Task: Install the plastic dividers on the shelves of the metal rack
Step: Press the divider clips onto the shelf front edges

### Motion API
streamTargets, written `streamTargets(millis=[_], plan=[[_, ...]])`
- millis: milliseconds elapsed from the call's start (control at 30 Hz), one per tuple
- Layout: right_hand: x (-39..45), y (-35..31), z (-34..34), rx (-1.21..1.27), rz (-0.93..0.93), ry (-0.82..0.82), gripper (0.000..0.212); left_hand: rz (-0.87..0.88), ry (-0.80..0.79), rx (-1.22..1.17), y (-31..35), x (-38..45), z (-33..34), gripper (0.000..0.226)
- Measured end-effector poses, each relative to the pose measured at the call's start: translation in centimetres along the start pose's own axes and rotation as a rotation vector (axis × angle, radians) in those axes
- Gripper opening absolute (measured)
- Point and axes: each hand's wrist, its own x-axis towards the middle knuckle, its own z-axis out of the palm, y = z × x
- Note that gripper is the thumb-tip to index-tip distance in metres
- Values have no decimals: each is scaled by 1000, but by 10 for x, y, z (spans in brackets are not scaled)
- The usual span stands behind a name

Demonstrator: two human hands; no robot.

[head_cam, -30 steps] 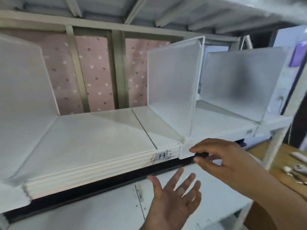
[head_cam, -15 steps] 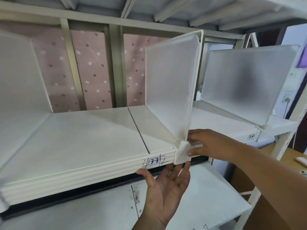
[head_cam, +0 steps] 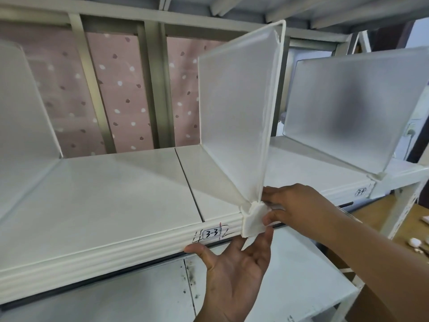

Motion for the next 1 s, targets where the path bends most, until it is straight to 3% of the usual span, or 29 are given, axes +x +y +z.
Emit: streamTargets(millis=[100,267,467,633,733,1000], plan=[[-1,-4,-1,-58,32,2,60,-17,28,-26,-2,-3,5,165],[-7,-18,1,-68,64,78,39,20,40,-215,-7,7,17,156],[-7,-30,-2,-200,93,33,51,2,17,-394,-8,5,25,154],[-3,-27,-12,-280,83,-82,48,107,-37,-467,-3,4,23,157],[-10,-27,-7,-228,112,-16,45,70,-43,-432,0,3,20,156],[-12,-31,-2,-119,247,71,66,-72,6,-348,0,4,12,141]])
